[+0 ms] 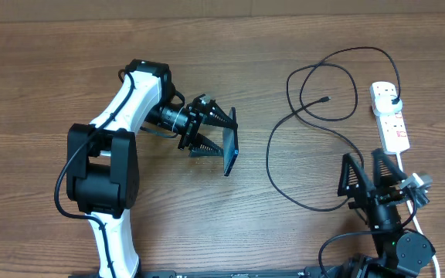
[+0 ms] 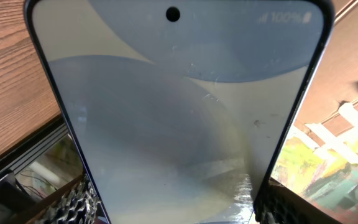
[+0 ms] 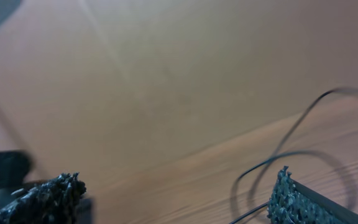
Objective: Plug charger to phone and switch on socket
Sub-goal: 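Move the right gripper toward the phone held by the left gripper, then grasp the phone's edge with the right gripper and release left gripper, then carry the phone rightward with the right gripper, withdraw left gripper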
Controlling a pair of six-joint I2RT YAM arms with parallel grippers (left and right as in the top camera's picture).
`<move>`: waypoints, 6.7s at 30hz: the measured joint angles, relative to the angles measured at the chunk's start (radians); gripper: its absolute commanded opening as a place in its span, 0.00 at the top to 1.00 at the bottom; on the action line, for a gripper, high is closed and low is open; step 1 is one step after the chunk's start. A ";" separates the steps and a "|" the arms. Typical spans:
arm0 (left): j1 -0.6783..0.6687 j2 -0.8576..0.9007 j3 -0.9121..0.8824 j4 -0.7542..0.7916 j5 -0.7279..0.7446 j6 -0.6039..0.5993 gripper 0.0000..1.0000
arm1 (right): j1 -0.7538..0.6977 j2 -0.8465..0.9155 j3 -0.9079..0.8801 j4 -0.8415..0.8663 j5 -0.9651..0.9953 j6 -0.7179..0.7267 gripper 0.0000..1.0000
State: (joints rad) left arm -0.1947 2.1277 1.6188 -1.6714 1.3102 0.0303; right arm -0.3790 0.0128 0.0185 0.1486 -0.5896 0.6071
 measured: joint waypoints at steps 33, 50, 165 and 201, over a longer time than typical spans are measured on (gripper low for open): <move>0.000 0.000 0.000 0.027 0.002 0.003 0.55 | 0.420 0.704 0.772 -0.233 -0.388 0.157 0.01; 0.000 0.000 0.001 0.029 0.007 0.003 0.55 | 1.135 0.729 0.786 -0.589 0.423 0.048 0.00; 0.060 0.000 0.005 0.071 0.023 0.004 0.02 | 1.478 1.425 1.120 -0.869 1.295 0.343 0.92; 0.397 -0.789 0.014 -0.001 -0.466 0.030 0.00 | 1.217 1.075 1.067 -1.046 1.179 0.743 0.96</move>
State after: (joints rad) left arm 0.2028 1.3392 1.6325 -1.6722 0.8444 0.0605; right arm 0.8375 1.0878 1.0859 -0.8970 0.5892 1.3502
